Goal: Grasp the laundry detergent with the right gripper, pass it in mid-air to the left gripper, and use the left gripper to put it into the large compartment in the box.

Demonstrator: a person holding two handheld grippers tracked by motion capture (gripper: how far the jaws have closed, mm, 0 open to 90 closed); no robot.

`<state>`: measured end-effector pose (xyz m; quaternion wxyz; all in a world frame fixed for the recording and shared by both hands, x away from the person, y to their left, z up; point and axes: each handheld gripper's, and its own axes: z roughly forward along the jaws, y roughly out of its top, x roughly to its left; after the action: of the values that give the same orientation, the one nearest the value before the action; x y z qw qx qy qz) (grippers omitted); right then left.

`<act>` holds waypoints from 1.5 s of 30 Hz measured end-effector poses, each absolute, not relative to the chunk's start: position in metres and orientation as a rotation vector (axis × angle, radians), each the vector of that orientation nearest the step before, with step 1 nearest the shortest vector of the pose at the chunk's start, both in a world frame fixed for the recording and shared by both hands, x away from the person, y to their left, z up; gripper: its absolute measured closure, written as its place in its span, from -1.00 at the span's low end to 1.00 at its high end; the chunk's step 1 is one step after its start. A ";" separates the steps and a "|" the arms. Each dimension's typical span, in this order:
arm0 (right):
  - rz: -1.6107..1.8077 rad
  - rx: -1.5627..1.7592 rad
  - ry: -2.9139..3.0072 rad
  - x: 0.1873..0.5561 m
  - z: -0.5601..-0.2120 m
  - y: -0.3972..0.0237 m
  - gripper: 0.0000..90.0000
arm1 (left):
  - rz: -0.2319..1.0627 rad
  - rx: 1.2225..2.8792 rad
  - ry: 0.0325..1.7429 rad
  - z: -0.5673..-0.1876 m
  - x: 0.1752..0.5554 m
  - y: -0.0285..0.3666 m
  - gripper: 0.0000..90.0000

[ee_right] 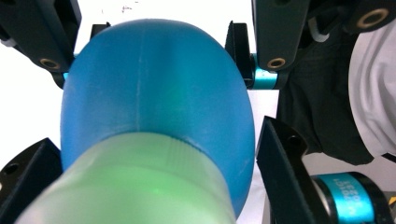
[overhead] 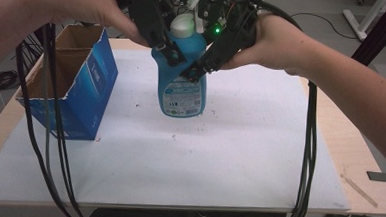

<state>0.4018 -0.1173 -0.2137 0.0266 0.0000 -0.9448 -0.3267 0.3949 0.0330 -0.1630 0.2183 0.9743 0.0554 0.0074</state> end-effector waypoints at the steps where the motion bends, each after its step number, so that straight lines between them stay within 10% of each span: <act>1: -1.012 -0.007 -2.919 0.402 -0.214 -0.117 0.04 | 0.023 2.698 0.147 -0.163 0.395 0.033 -0.54; 45: -0.974 -0.067 -2.893 0.402 -0.212 -0.121 0.04 | 0.021 2.691 0.162 -0.167 0.397 0.028 -0.43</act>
<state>0.4017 -0.1214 -0.2117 0.0439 -0.0221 -0.9465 -0.3188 0.3973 0.0282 -0.1667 0.2208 0.9735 0.0588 0.0074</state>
